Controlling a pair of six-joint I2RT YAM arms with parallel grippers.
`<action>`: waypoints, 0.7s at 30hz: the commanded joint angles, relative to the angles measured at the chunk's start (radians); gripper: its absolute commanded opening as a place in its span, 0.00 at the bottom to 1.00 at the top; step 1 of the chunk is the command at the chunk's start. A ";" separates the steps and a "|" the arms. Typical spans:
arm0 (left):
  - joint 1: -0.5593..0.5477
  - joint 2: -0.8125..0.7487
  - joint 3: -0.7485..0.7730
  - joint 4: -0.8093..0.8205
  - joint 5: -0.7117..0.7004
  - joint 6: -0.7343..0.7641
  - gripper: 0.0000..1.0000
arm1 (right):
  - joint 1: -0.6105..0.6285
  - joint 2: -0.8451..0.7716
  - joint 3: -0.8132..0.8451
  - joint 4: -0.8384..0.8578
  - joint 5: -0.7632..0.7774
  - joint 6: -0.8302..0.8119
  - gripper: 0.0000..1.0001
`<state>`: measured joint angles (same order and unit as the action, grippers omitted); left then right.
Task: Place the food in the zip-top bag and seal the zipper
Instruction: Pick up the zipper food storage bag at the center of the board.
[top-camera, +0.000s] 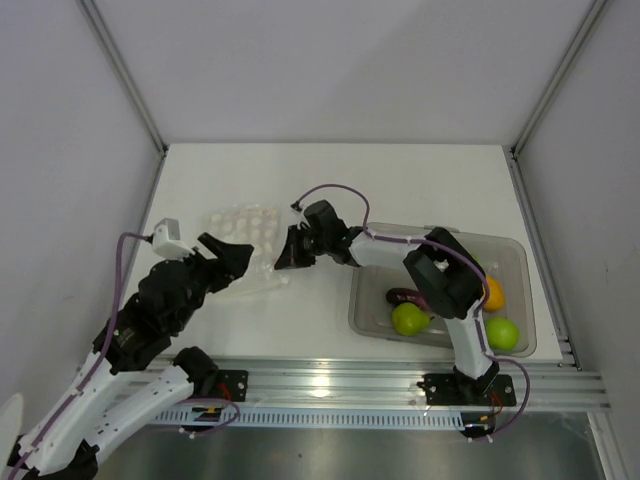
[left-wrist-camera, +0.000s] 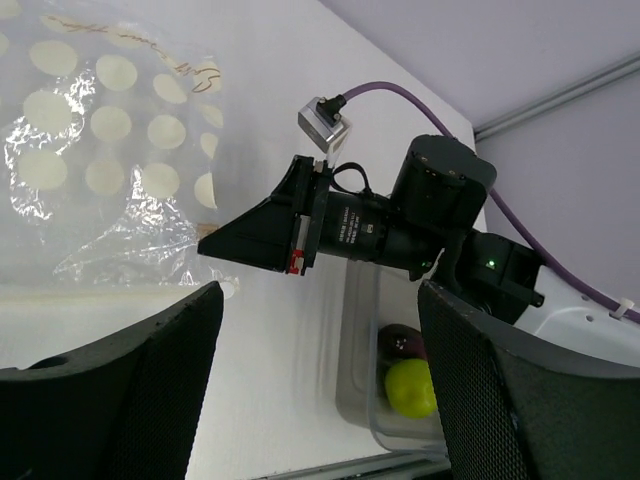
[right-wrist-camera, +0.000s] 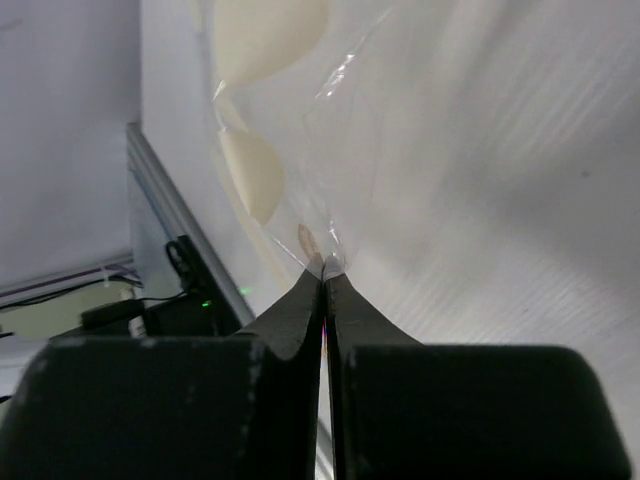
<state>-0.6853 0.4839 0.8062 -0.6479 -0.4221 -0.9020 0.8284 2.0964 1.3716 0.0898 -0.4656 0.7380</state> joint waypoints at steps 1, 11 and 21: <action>-0.005 0.024 0.082 -0.029 0.042 0.087 0.80 | 0.003 -0.150 -0.012 0.077 0.037 0.129 0.00; -0.005 0.100 0.168 0.044 0.203 0.376 0.77 | -0.164 -0.441 0.044 -0.321 -0.051 0.164 0.00; -0.005 0.186 0.188 0.117 0.305 0.567 0.72 | -0.302 -0.637 0.011 -0.487 -0.235 0.143 0.00</action>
<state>-0.6853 0.6491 0.9588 -0.6052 -0.2096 -0.4557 0.5461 1.5158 1.3846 -0.3218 -0.6052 0.8886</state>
